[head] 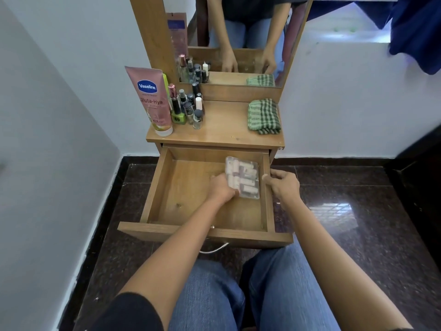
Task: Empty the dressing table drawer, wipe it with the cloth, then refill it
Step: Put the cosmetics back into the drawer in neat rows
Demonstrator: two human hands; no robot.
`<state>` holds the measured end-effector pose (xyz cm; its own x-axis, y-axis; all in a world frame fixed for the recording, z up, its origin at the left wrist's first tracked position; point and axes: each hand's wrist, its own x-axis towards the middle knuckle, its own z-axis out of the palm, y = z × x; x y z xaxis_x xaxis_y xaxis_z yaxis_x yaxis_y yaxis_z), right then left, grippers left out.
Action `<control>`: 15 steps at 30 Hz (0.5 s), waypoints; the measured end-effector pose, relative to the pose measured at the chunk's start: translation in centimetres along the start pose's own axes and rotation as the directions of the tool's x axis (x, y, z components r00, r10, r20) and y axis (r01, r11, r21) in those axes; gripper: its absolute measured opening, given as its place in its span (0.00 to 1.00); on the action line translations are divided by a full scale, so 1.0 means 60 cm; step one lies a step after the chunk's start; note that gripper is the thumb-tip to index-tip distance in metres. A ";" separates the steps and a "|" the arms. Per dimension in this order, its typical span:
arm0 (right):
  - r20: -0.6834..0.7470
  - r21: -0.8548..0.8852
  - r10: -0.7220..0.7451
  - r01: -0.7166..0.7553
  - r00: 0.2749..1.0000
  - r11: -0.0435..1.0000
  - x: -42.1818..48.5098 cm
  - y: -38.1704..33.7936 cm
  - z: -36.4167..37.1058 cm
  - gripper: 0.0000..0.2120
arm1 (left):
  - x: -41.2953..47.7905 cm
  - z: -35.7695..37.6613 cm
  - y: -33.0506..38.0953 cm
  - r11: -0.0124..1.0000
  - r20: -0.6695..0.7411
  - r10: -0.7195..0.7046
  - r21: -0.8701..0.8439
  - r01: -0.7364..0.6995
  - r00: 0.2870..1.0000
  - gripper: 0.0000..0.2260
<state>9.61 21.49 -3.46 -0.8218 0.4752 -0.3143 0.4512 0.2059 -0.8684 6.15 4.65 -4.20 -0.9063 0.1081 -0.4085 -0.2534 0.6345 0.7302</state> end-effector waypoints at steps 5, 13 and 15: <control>-0.008 0.057 0.004 -0.003 1.000 0.998 0.000 0.010 0.003 0.18 | 0.014 0.013 -0.004 0.988 0.037 0.037 0.148 -0.042 0.999 0.16; -0.035 0.036 -0.037 0.038 0.999 0.999 -0.003 0.007 0.003 0.13 | 0.007 0.006 -0.021 0.897 0.024 0.092 0.432 -0.093 0.995 0.33; -0.048 -0.013 -0.047 0.047 0.998 0.999 -0.004 0.004 0.006 0.12 | 0.002 0.004 -0.023 0.870 0.011 0.113 0.482 -0.105 0.993 0.35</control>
<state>9.79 21.13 -3.71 -0.8246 0.5054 -0.2542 0.4167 0.2386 -0.8772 6.45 3.97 -5.39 -0.9255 0.1877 -0.3290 0.0374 0.9096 0.4138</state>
